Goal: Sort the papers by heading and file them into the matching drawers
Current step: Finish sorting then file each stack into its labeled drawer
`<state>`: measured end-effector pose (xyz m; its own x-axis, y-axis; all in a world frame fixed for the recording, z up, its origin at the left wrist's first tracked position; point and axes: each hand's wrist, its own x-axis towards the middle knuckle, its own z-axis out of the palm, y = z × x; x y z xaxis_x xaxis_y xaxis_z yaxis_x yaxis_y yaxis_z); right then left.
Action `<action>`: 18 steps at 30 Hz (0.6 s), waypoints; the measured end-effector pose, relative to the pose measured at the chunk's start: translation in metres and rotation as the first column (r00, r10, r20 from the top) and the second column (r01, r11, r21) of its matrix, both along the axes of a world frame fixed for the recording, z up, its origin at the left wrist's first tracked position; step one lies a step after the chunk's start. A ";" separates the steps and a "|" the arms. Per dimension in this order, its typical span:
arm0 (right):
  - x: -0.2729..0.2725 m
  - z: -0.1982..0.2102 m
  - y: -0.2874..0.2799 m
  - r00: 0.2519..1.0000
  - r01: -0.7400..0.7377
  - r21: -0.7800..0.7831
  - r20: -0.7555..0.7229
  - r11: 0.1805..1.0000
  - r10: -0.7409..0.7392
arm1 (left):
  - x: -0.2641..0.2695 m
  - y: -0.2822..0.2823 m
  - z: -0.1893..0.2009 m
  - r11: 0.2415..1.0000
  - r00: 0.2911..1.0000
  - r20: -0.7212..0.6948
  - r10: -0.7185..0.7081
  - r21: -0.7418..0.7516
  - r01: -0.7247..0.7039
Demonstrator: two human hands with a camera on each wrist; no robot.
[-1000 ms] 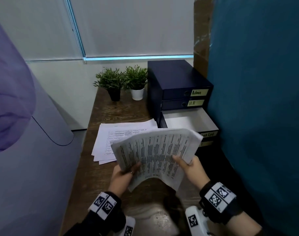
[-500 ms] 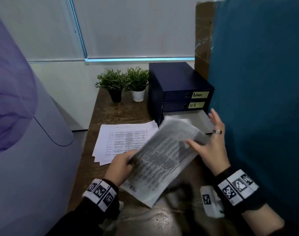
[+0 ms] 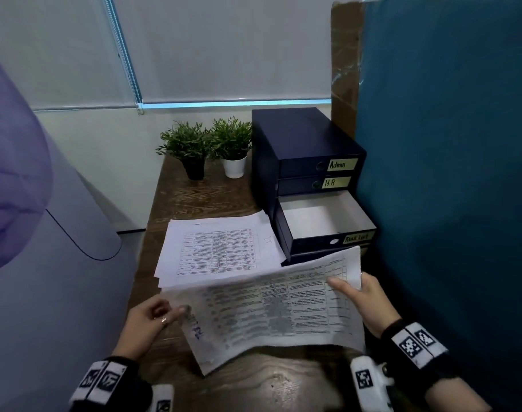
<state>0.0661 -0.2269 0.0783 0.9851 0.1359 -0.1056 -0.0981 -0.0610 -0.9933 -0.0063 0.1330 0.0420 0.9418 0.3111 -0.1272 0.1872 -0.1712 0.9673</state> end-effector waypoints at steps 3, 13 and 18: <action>-0.003 -0.009 0.006 1.000 0.009 0.112 0.010 0.994 -0.010 | 0.007 -0.024 -0.002 0.983 1.000 0.021 0.023 -0.184 -0.018; -0.012 -0.056 -0.006 0.979 -0.087 0.048 -0.178 0.995 0.094 | 0.006 -0.043 -0.044 0.986 0.973 -0.211 -0.098 -0.151 0.067; -0.002 -0.048 -0.022 0.976 -0.052 -0.046 -0.216 0.998 0.041 | 0.019 -0.056 -0.023 0.958 0.969 -0.183 -0.167 -0.263 0.116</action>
